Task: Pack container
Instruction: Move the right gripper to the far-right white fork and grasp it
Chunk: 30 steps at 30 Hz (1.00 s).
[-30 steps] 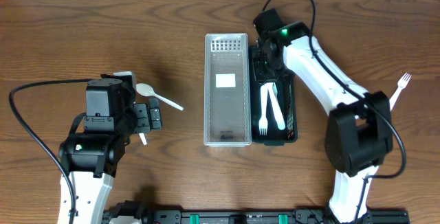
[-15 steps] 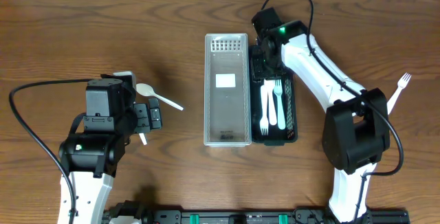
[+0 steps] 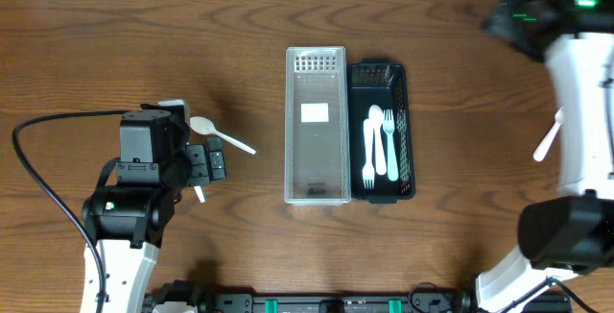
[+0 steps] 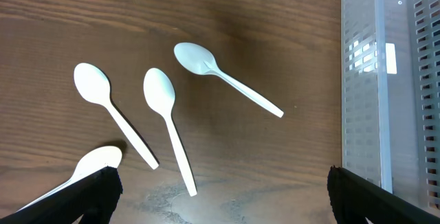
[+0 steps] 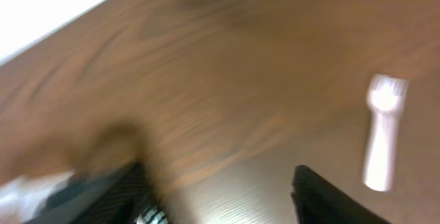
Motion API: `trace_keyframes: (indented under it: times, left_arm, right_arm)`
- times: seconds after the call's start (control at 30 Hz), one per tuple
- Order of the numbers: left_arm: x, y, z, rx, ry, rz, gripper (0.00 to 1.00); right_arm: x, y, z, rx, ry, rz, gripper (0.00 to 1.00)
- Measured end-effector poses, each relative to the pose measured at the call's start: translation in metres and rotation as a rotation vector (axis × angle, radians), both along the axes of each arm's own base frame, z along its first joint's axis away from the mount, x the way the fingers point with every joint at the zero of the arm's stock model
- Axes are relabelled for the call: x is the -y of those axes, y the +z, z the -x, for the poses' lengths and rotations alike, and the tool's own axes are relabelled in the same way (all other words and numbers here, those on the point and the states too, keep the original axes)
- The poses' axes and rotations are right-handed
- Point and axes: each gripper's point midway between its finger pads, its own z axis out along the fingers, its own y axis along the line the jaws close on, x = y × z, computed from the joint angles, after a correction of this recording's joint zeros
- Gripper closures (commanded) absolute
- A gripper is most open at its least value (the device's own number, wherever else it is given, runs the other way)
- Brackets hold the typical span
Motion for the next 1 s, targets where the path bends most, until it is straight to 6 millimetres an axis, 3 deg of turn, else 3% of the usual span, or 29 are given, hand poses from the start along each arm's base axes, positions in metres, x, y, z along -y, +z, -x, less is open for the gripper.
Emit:
trace_keyframes:
  times: [0.07, 0.13, 0.33, 0.57, 0.8, 1.0]
  left_arm:
    - [0.000, 0.000, 0.000, 0.000, 0.000, 0.000, 0.02]
    - [0.000, 0.000, 0.000, 0.000, 0.000, 0.000, 0.02]
    - [0.000, 0.000, 0.000, 0.000, 0.000, 0.000, 0.02]
    - [0.000, 0.000, 0.000, 0.000, 0.000, 0.000, 0.02]
    - [0.000, 0.000, 0.000, 0.000, 0.000, 0.000, 0.02]
    - [0.000, 0.000, 0.000, 0.000, 0.000, 0.000, 0.02]
  right_arm:
    - [0.042, -0.013, 0.011, -0.026, -0.123, -0.021, 0.08]
    - [0.067, -0.029, 0.019, -0.061, -0.205, -0.045, 0.02]
    - [0.107, -0.101, 0.036, -0.202, -0.347, -0.112, 0.01]
    - [0.125, -0.177, 0.050, -0.352, -0.407, -0.175, 0.01]
    - [0.134, -0.211, 0.052, -0.401, -0.418, -0.195, 0.01]
    - [0.140, -0.221, 0.050, -0.402, -0.398, -0.190, 0.01]
